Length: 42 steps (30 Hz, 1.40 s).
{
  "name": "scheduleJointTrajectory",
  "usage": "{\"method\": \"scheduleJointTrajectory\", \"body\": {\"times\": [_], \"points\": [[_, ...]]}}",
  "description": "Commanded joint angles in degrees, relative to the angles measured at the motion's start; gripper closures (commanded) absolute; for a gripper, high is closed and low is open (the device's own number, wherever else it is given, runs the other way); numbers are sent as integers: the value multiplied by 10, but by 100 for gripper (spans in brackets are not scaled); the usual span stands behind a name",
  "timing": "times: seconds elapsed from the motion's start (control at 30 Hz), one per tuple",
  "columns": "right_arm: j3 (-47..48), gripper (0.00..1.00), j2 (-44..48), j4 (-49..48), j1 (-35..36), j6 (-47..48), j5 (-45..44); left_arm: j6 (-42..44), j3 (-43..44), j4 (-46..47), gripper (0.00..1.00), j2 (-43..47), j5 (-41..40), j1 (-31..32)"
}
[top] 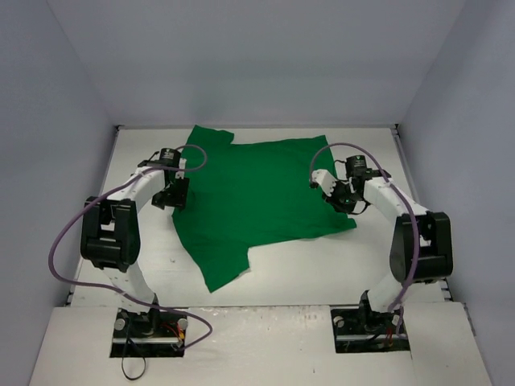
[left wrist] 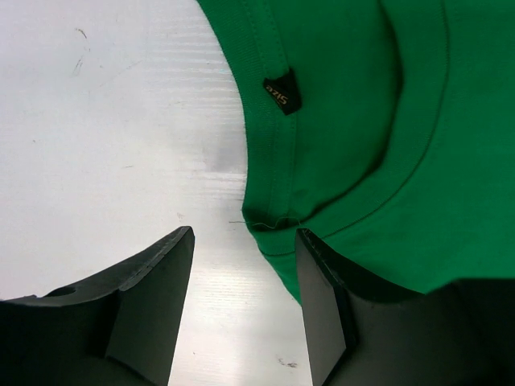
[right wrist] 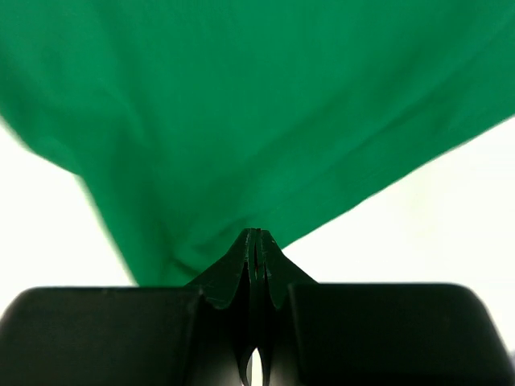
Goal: Fold and stack the t-shirts
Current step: Flatten out the tshirt
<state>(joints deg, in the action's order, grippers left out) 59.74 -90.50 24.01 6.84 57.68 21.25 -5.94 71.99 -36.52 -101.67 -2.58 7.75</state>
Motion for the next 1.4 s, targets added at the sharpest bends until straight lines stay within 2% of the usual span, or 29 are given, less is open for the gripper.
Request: {"method": "scheduleJointTrajectory", "body": {"times": [0.0,0.4,0.77,1.03,1.17,1.37], "points": [[22,100,-25,-38,-63,-41,-8,14,11,3,51,55,14,2],[48,100,-88,-46,-66,-72,27,22,6,6,51,72,26,3],[51,100,-154,-49,-66,-70,1,1,13,5,51,36,44,15],[42,100,-148,-68,-82,-100,-68,-14,14,-1,51,-15,-32,15],[24,100,-120,-67,-83,-99,-92,-27,40,-29,52,-55,-72,-6],[-34,100,-65,-53,-78,-61,-106,-12,39,-36,53,-65,-70,-34]]}}
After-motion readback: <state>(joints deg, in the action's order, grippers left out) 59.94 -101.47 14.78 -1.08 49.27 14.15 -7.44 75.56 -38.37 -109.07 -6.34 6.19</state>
